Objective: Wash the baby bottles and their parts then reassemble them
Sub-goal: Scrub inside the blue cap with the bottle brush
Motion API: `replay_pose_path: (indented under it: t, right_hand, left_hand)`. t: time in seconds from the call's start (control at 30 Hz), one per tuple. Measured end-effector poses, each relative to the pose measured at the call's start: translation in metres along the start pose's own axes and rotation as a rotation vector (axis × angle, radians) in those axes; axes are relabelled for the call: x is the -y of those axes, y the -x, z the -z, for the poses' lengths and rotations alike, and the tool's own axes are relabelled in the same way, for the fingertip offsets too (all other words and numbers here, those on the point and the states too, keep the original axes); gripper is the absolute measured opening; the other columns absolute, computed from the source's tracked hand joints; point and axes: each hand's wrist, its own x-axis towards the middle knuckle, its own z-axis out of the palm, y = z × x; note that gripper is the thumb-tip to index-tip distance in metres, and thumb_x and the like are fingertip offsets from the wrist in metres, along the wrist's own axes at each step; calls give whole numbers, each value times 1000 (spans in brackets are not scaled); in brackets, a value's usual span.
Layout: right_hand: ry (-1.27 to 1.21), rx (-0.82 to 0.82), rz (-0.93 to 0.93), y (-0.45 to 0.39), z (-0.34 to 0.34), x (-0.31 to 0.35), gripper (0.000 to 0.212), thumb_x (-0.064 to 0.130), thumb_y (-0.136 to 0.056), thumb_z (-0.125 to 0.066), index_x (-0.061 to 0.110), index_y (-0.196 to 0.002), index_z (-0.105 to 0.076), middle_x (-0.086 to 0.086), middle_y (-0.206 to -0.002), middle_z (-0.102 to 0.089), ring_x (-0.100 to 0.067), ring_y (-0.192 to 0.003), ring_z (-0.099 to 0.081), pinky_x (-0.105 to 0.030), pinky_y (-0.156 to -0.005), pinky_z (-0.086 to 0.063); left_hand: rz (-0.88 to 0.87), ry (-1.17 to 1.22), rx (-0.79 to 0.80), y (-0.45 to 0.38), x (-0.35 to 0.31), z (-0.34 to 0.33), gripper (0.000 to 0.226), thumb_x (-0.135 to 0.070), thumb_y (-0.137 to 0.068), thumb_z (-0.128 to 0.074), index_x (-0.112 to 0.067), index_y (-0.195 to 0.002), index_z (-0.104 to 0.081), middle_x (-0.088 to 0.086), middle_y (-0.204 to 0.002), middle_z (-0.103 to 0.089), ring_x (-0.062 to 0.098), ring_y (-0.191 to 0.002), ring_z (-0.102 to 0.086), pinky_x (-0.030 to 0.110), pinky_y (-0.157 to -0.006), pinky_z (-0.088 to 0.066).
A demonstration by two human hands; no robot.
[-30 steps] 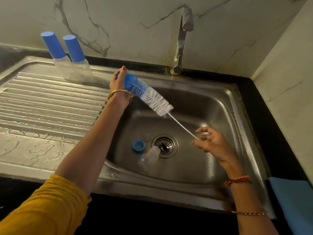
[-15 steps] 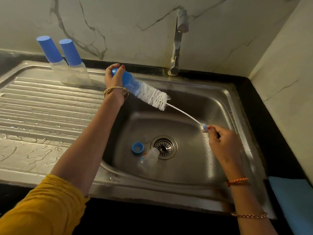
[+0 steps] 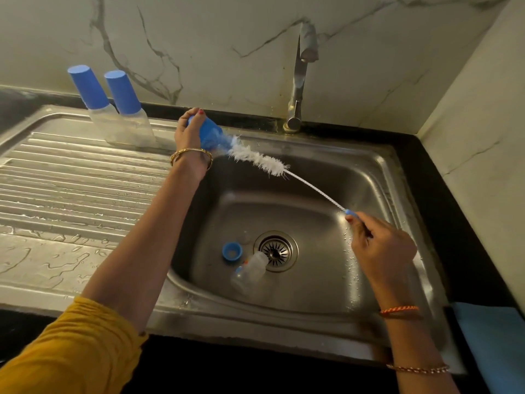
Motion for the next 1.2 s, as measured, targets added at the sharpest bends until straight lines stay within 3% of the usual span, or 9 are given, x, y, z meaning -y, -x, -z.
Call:
replay_pose_path:
  t: [0.2, 0.27, 0.37, 0.57, 0.77, 0.87, 0.97, 1.1, 1.2]
  right_hand:
    - [-622, 953, -858, -7, 5, 10, 38, 33, -96, -46, 14, -67, -62, 7, -41, -41, -4, -35, -33, -13, -34, -25]
    - [-711, 1045, -879, -8, 5, 11, 37, 35, -95, -45, 11, -71, -59, 9, -38, -37, -1, -32, -27, -11, -33, -21]
    - [-772, 880, -703, -5, 5, 13, 17, 25, -84, -63, 11, -75, -60, 7, -44, -48, -3, -37, -39, -13, -36, -30]
    - [-107, 296, -212, 3, 0, 14, 18, 26, -86, -64, 14, -77, -73, -5, -57, -64, -23, -51, -56, -25, -46, -34]
    - [-932, 978, -1116, -16, 8, 10, 41, 32, -98, -35, 15, -63, -45, 9, -37, -30, 1, -27, -20, -11, -30, -15]
    - [-966, 1030, -1176, -11, 1, 7, 37, 36, -96, -36, 13, -69, -46, 9, -37, -27, 0, -27, -18, -9, -31, -12]
    - [-815, 770, -878, -4, 1, 11, 23, 33, -85, -60, 14, -71, -57, 4, -46, -47, -3, -34, -38, -13, -38, -26]
    - [-107, 297, -246, 7, 6, 19, 15, 23, -84, -66, 13, -74, -70, -3, -59, -64, -18, -52, -55, -18, -43, -29]
    - [-76, 420, -366, 2, 12, 30, 30, 26, -93, -53, 11, -71, -67, -5, -55, -59, -17, -49, -50, -20, -41, -24]
  left_hand:
    - [-11, 295, 171, 3, 0, 0, 10, -6, -87, -54, -15, -91, -52, 5, -93, -51, 20, -86, -54, 35, -76, -52]
    - [-16, 259, 128, 1, -3, 0, 13, -5, -89, -53, -17, -91, -52, 5, -94, -50, 19, -87, -53, 35, -77, -52]
    - [-5, 173, 37, -4, -8, -2, 13, -7, -90, -54, -19, -91, -51, 4, -97, -49, 21, -93, -52, 36, -81, -51]
    - [-42, -11, -28, -2, -4, -7, 14, -12, -90, -57, -19, -100, -50, 4, -105, -48, 16, -92, -52, 25, -74, -52]
    - [143, 457, 238, 6, -13, -1, 4, -12, -87, -55, -13, -90, -53, 5, -86, -56, 18, -71, -59, 29, -68, -54]
    - [156, 550, 232, 7, -11, -1, 21, -20, -80, -59, -9, -98, -54, 6, -89, -57, 21, -71, -61, 32, -73, -52]
    - [120, 352, 114, 7, -12, 0, 28, -18, -80, -64, -11, -103, -50, 7, -99, -52, 22, -84, -58, 35, -76, -51]
    - [6, 32, -80, 11, -7, -5, 15, -13, -90, -58, -17, -102, -50, 7, -112, -46, 22, -104, -50, 33, -85, -50]
    - [-37, -18, -33, 16, -9, -4, 16, -10, -89, -57, -19, -100, -50, 4, -107, -47, 14, -92, -52, 26, -76, -52]
